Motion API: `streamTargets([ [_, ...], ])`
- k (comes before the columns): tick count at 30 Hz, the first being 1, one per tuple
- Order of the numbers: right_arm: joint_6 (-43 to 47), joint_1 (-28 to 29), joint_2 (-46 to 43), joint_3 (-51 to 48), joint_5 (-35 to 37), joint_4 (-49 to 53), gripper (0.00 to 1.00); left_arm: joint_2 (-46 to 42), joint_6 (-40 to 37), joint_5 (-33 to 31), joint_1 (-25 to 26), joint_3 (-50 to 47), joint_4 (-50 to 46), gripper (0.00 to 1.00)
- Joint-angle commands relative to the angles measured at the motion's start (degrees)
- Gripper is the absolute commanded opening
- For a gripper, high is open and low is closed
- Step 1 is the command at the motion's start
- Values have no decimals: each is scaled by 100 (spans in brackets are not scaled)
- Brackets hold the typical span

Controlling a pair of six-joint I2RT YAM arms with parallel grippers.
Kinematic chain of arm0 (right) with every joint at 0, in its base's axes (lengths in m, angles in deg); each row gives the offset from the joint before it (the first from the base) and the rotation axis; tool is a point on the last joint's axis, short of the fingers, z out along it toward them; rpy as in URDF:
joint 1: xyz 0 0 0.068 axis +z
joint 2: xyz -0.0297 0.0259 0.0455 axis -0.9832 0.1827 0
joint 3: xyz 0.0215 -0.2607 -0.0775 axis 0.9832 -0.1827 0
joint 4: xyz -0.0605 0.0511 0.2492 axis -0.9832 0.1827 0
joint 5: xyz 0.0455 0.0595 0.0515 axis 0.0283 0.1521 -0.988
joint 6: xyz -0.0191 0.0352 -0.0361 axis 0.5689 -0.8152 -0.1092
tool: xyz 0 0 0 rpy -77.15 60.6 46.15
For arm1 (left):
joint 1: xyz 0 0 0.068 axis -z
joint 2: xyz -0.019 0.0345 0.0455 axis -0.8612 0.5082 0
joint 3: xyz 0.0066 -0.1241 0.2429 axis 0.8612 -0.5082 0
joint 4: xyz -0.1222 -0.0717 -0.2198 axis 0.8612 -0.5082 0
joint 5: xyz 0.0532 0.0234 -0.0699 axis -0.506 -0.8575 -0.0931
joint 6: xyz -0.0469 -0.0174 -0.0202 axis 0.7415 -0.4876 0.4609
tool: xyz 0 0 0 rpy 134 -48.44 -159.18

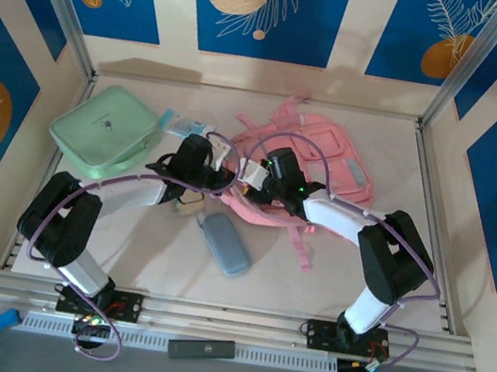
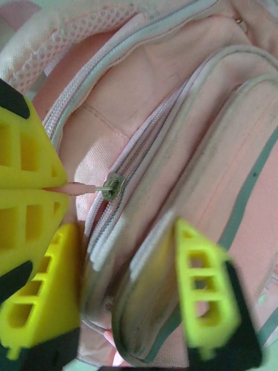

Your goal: Pack the student bag

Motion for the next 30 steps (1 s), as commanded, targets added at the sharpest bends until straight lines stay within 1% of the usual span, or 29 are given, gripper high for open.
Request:
streamTargets([
  [1,228,-174,-335,63,-210,-469,40,-217,-56,-218,-58,2,-194,0],
  [3,359,-215,-502,138,-625,-66,26,-299,-37,-377,-62,-25,-287,0],
  [6,486,-302,-770,281,-1293,624,3,-486,48,-784,-70,-64,-509,0],
  [7,554,-317,-902,286,-1458,855,0,-574,89,-953,-75,-83,-606,0],
  [9,698,-421,-1259,99,-1701,1030,0,-744,148,-1305,-106,-111,-857,0],
  [11,651,-670,-1713,-159,-2039,1145,0,-841,203,-1613,-227,-138,-1058,0],
  [15,634,-895,-2536,-461,-2254,1589,0,-600,235,-1523,-644,40,-1133,0],
  [17,589,-1147,-2824,-616,-2457,1774,0,-432,199,-1456,-804,101,-920,0],
  [18,547,-1213,-2907,-722,-2422,1723,0,-372,210,-1315,-865,117,-794,0],
  [21,408,-1183,-3000,-782,-2429,1628,0,-79,228,-1071,-925,245,-496,0],
  [23,536,-1017,-2988,-825,-2352,1602,0,145,211,-731,-925,324,-255,0],
  [24,584,-984,-2934,-830,-2293,1625,0,237,262,-671,-924,347,-153,0],
  [26,474,-1100,-2812,-833,-2329,1529,0,506,365,-748,-934,510,-57,0],
  [30,267,-1330,-2540,-864,-2408,953,0,864,482,-812,-927,836,14,0],
])
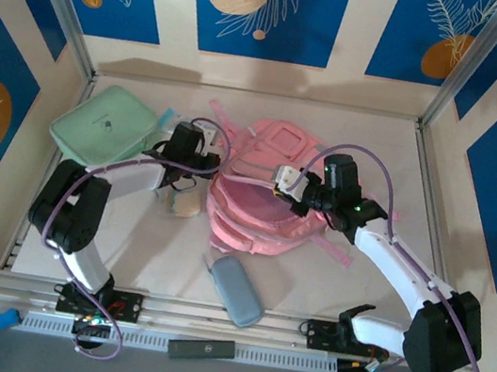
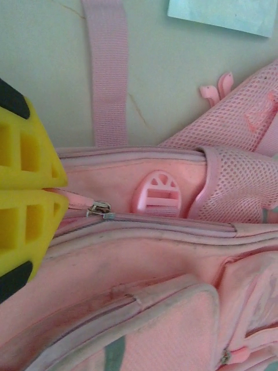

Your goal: Pack the student bag

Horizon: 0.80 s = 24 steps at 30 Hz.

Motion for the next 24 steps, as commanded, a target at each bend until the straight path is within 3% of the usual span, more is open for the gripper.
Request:
streamTargets([
  [1,-152,-201,264,65,-102,-405,0,270,251,-344,-204,338,388,0],
  [5,108,-284,617,304,-42,-426,0,826,290,-124,-202,856,431,0],
  [8,38,-614,477,200,-332,-524,0,1118,384,-338,-269,1085,536,0],
  [13,169,-734,501,359,-405,-312,0,1657,461,131,-193,1608,732,0],
  [18,-5,-699,695,647,-392,-148,0,1408,376,194,-194,1680,406,0],
  [19,-40,-645,696,650,-371,-155,8,1285,341,243,-204,1637,303,10],
  [20,-117,-591,679,597,-305,-231,25,1190,257,382,-221,1654,123,18],
  [21,-243,-543,670,566,-292,-325,34,1075,189,475,-219,1640,-77,23],
  [24,-634,-182,656,586,-164,-264,46,524,414,479,-220,1144,-248,34],
])
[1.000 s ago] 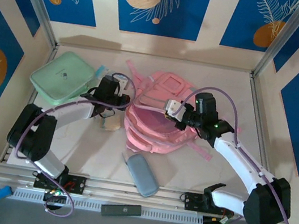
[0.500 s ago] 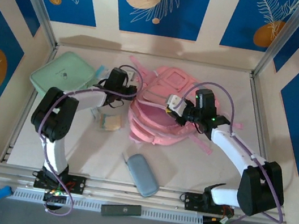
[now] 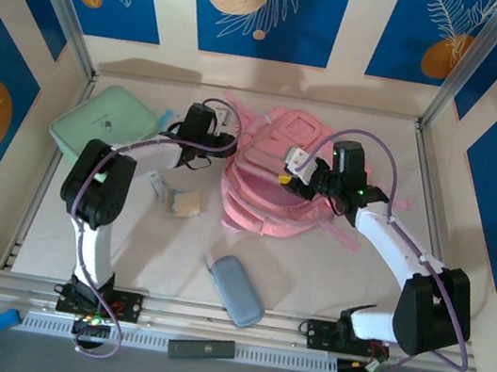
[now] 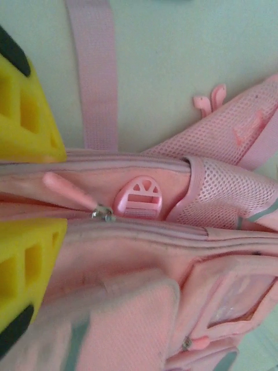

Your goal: Pack the student bag

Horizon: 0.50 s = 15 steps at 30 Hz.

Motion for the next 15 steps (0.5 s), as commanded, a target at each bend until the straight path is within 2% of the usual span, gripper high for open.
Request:
streamTargets([
  [1,-678,434,-79,211,52,93,48,-891,236,45,-70,-465,-467,35],
  [3,-1624,632,-116,345,136,129,49,-1368,581,98,-63,-892,-729,38],
  [7,-3979,947,-339,525,56,903,48,-2610,1441,258,68,-1935,-1408,39],
  [9,-4889,1146,-381,448,95,1339,50,-3195,1721,31,389,-2289,-2048,41],
  [10,-5270,1234,-384,408,-106,1577,48,-3449,1898,-158,575,-2407,-2466,42],
  [12,-5947,1441,-509,226,-117,1925,48,-3960,2359,-217,1005,-2676,-2995,44],
  [15,-7242,1827,-929,-287,589,2399,59,-4657,3214,-355,1782,-3108,-3342,46],
])
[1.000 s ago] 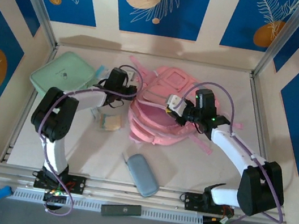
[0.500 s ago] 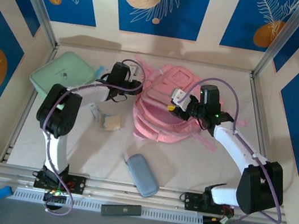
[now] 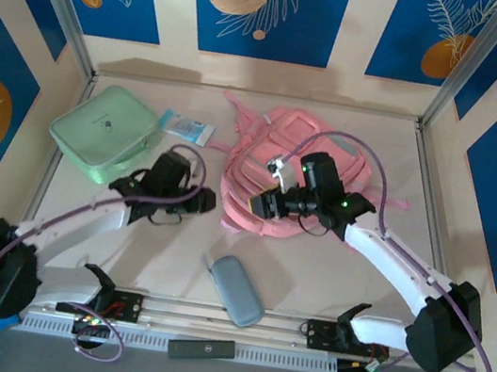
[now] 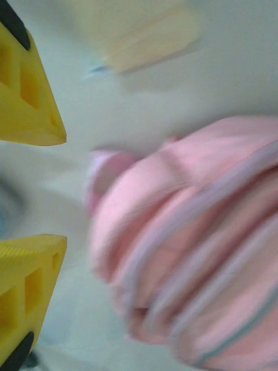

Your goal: Pack the student bag

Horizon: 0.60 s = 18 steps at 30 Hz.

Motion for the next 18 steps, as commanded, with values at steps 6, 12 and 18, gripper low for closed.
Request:
streamTargets([
  [6,-3277,1037,-392,-1069,619,1650,68,-1210,2721,-431,1719,-1120,-863,49],
  [12,-3725,1314,263,-1473,197,1093,74,-654,3464,-502,2353,-1518,366,48],
  [18,-3672,1269,961,-1529,-466,387,76,485,3678,-149,2411,-1590,1754,34],
])
